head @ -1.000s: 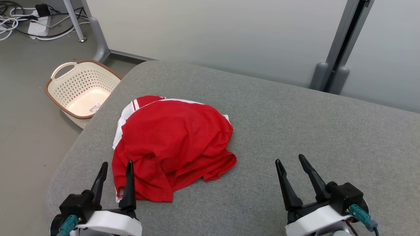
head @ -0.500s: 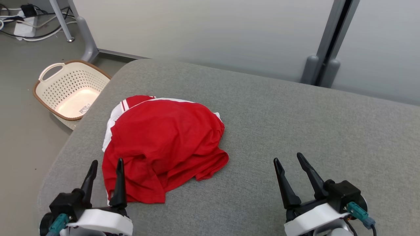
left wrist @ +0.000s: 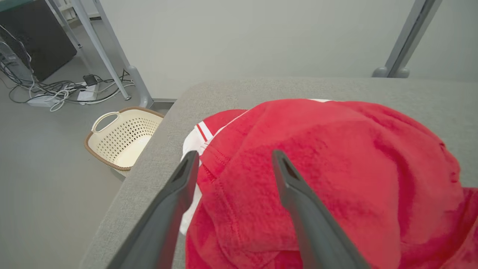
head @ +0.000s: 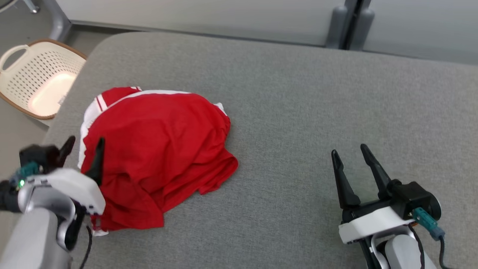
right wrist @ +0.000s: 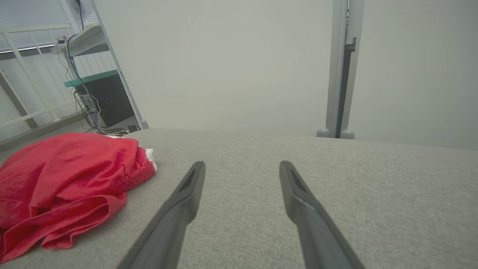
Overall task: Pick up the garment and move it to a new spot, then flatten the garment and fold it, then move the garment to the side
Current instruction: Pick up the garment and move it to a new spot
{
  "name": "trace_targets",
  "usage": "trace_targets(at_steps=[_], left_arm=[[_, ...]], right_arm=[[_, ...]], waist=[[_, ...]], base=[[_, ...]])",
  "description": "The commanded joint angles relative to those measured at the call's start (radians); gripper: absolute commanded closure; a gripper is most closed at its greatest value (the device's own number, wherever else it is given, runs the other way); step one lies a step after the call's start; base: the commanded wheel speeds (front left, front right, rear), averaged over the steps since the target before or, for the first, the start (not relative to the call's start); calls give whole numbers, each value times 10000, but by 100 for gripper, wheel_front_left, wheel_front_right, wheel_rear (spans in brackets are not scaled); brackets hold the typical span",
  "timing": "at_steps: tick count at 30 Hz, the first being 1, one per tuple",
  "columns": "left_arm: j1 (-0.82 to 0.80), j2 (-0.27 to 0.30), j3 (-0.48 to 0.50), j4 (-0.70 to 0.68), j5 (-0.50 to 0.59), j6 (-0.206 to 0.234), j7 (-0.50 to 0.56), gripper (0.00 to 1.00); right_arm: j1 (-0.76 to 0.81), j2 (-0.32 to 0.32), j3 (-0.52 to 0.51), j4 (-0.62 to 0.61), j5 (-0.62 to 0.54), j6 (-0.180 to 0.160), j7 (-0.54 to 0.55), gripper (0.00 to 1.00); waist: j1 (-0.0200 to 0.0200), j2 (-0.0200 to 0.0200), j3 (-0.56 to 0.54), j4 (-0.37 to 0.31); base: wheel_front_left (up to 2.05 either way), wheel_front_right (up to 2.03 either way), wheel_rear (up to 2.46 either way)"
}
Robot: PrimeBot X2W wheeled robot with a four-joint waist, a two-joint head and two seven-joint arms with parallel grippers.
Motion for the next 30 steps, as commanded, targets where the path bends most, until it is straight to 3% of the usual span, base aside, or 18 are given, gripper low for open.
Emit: trace_targets(at_steps=[1, 5, 12, 18, 23, 24, 25, 30], left_arm=[[-386, 129, -169, 40, -275, -71, 311, 0], [-1288, 1224, -1368, -116, -1552, -64, 1697, 0], [-2404, 2877, -3127, -365, -3313, -69, 3223, 0], [-3048, 3653, -4191, -178, -4236, -70, 3952, 0], [-3479, 3836, -4904, 394, -4719, -71, 4162, 0], [-3541, 3874, -4965, 483, -4772, -71, 4126, 58], [-3615, 3908, -5007, 577, -4783, -71, 4006, 100], [-3754, 3899, -5046, 904, -4872, -72, 3526, 100]], right_arm=[[-141, -29, -79, -73, -64, 0, -62, 0], [-318, -29, -151, -149, -257, 0, -62, 0], [-668, -30, -181, -253, -447, 0, -62, 0], [-826, -27, -189, -306, -487, 0, -62, 0], [-909, -27, -183, -332, -457, 0, -62, 0], [-912, -27, -174, -334, -438, 0, -62, 0], [-920, -27, -180, -337, -431, 0, -63, 0], [-881, -27, -216, -306, -359, 0, -62, 0]], waist=[[0, 0, 510, -308], [0, 0, 996, -511], [0, 0, 1695, -883], [0, 0, 2091, -1135], [0, 0, 2255, -1322], [0, 0, 2261, -1352], [0, 0, 2261, -1375], [0, 0, 2146, -1404]], base=[[0, 0, 0], [0, 0, 0], [0, 0, 0], [0, 0, 0], [0, 0, 0], [0, 0, 0], [0, 0, 0], [0, 0, 0]])
